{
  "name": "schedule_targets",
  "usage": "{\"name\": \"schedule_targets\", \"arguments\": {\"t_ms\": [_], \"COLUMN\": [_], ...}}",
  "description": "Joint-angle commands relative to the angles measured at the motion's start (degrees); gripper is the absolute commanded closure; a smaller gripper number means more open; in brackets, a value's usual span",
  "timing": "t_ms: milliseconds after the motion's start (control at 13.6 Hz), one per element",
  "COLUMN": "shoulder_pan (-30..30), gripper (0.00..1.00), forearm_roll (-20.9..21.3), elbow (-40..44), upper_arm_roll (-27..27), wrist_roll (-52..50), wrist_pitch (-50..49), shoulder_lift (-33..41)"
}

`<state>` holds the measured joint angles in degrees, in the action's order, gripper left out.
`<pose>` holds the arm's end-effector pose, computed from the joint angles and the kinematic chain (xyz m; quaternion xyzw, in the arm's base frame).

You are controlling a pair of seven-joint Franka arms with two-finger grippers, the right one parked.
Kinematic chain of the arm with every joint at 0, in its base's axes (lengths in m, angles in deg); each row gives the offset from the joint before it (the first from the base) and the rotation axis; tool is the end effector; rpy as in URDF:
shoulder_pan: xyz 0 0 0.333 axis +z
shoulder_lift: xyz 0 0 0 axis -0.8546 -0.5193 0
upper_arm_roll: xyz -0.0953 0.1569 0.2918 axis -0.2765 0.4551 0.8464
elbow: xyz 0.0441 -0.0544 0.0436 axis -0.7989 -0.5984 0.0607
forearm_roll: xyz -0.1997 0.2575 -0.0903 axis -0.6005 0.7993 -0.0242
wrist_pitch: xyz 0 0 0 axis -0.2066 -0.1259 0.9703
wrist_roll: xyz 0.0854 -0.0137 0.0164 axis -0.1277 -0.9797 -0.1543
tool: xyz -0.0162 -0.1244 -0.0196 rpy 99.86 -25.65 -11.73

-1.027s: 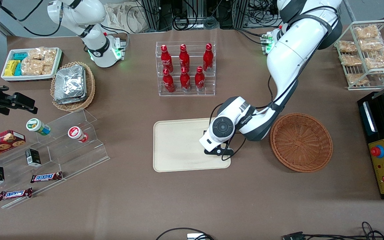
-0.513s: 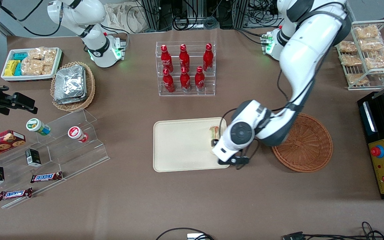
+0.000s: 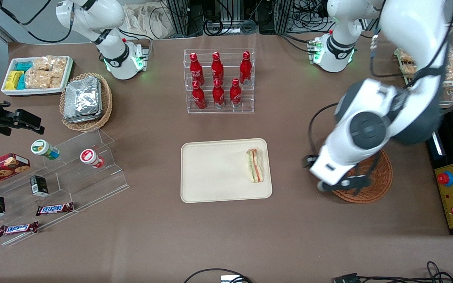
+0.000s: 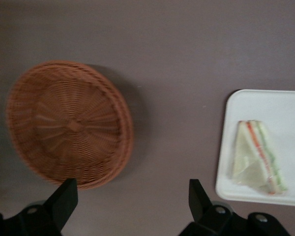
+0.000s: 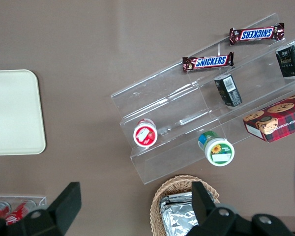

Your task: Place sandwich from basket to tray

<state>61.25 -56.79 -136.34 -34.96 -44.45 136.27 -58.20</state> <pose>0.5933 -0.1809 0.4946 -0.9959 -0.0300 0.0558 0.0638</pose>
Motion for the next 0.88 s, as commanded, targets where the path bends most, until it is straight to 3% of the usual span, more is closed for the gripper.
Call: {"name": "schedule_targets", "arguments": {"t_ms": [0, 220, 367, 807], "shoulder_pan": [5.5, 11.5, 14.0, 14.8], "gripper": [0.0, 0.0, 0.0, 0.0], "forearm_roll": [-0.8, -4.8, -5.2, -5.2], "elbow": [-2.0, -1.9, -2.0, -3.8], "upper_arm_roll": [-0.5, -0.4, -0.3, -0.2], "wrist_roll": [9.3, 17.2, 20.2, 20.4], "wrist_pitch": [-6.4, -11.6, -14.5, -16.0], "shoulder_lift": [7.1, 12.9, 15.3, 17.1]}}
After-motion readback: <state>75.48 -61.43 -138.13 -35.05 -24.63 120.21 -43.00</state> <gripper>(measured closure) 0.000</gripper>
